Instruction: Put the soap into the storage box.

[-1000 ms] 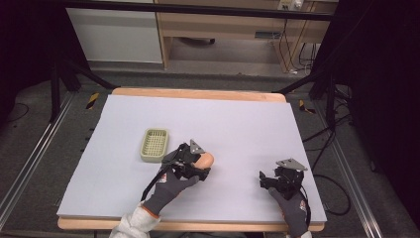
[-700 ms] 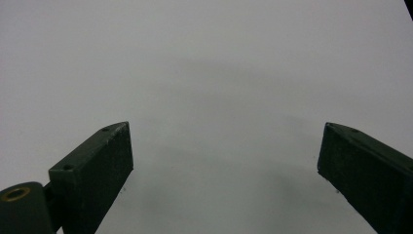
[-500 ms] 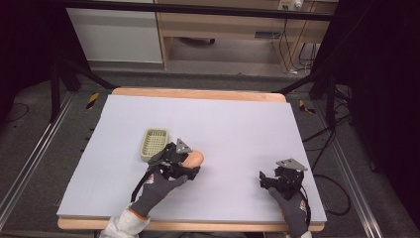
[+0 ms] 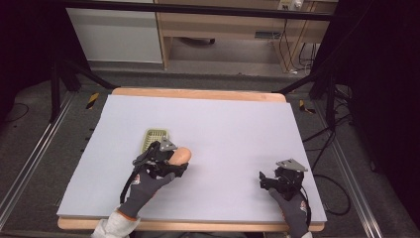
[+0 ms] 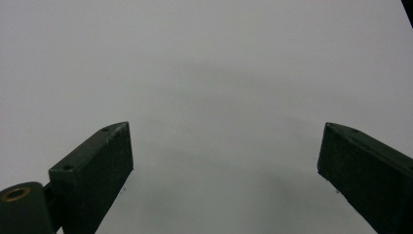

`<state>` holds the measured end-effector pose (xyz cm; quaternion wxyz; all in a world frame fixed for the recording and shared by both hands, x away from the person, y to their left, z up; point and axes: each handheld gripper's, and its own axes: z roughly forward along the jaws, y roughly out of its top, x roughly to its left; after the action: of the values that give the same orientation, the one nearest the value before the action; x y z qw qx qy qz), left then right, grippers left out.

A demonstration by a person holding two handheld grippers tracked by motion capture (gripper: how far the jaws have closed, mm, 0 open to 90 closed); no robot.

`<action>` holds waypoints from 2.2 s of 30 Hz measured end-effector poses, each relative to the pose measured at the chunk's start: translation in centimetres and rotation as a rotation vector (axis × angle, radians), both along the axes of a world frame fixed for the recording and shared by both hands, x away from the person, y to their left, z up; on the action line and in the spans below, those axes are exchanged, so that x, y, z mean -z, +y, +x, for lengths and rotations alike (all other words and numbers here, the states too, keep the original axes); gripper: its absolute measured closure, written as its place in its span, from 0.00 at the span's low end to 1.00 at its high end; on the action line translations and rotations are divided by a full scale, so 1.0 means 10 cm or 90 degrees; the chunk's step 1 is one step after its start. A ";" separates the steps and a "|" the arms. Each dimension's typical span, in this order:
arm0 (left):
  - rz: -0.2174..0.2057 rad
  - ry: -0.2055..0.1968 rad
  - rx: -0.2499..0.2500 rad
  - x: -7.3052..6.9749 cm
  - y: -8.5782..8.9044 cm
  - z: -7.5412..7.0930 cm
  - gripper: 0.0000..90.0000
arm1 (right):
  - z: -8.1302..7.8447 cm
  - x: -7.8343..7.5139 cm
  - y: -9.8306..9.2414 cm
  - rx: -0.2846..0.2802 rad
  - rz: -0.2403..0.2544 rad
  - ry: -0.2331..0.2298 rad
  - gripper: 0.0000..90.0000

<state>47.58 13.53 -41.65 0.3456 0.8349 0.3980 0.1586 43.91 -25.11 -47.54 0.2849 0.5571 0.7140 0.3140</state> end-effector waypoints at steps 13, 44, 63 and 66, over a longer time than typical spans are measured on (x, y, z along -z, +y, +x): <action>-0.022 -0.014 -0.046 -0.09 0.22 0.13 0.35 | 0.00 0.00 0.01 -0.009 -0.005 -0.004 0.07; -0.017 -0.016 -0.125 -0.11 0.53 0.47 0.35 | 0.02 0.01 0.03 -0.002 -0.002 0.003 0.07; -0.015 -0.010 -0.152 0.00 0.60 0.63 0.35 | 0.02 0.00 0.04 -0.004 -0.004 0.001 0.07; -0.014 -0.008 -0.160 0.02 0.65 0.65 0.35 | 0.01 0.00 0.02 -0.005 -0.002 -0.003 0.07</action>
<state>54.08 19.99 -41.88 0.3344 0.7736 0.4992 0.2012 44.04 -24.87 -47.50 0.2866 0.5531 0.7160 0.3152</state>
